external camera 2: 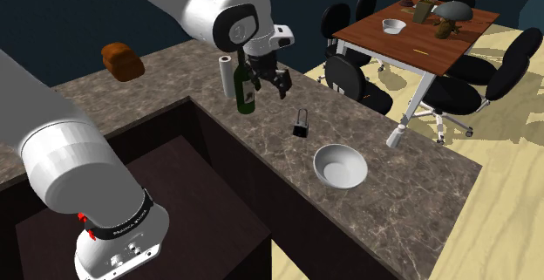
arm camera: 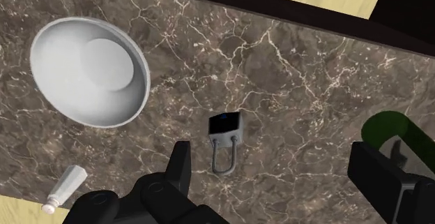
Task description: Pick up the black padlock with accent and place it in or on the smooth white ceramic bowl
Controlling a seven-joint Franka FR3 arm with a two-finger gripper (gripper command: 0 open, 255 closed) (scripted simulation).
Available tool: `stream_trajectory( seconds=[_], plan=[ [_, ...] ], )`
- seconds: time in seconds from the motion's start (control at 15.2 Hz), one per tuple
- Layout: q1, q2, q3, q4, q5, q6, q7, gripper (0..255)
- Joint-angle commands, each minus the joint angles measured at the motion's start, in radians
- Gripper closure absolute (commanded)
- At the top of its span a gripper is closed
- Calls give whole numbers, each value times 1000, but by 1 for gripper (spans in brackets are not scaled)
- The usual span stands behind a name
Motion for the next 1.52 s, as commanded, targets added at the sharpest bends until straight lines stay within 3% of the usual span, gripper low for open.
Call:
stream_trajectory(
  seconds=[0.0, 0.73, 1.25, 1.45],
  plan=[
    [1, 85, 2, 12, -12, 84, -5, 0],
    [7, 550, -18, 226, -102, 387, -28, 0],
    [23, 878, -38, 489, -143, 491, -53, 0],
    [23, 932, -39, 534, -144, 502, -55, 0]
  ],
)
